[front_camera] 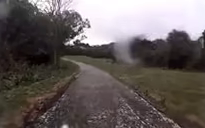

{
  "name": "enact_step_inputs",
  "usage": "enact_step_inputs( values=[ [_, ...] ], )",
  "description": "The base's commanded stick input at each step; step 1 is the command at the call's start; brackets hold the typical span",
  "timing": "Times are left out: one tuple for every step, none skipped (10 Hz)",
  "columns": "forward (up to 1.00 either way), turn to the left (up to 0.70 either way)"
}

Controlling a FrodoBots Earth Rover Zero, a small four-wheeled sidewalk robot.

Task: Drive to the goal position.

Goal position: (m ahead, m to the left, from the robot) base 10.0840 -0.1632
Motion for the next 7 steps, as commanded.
enact_step_inputs(
  values=[
    [0.5, 0.0],
    [0.5, 0.0],
    [0.5, 0.0],
    [0.5, 0.0],
    [0.5, 0.0],
    [0.5, 0.0],
    [0.5, 0.0]
  ],
)
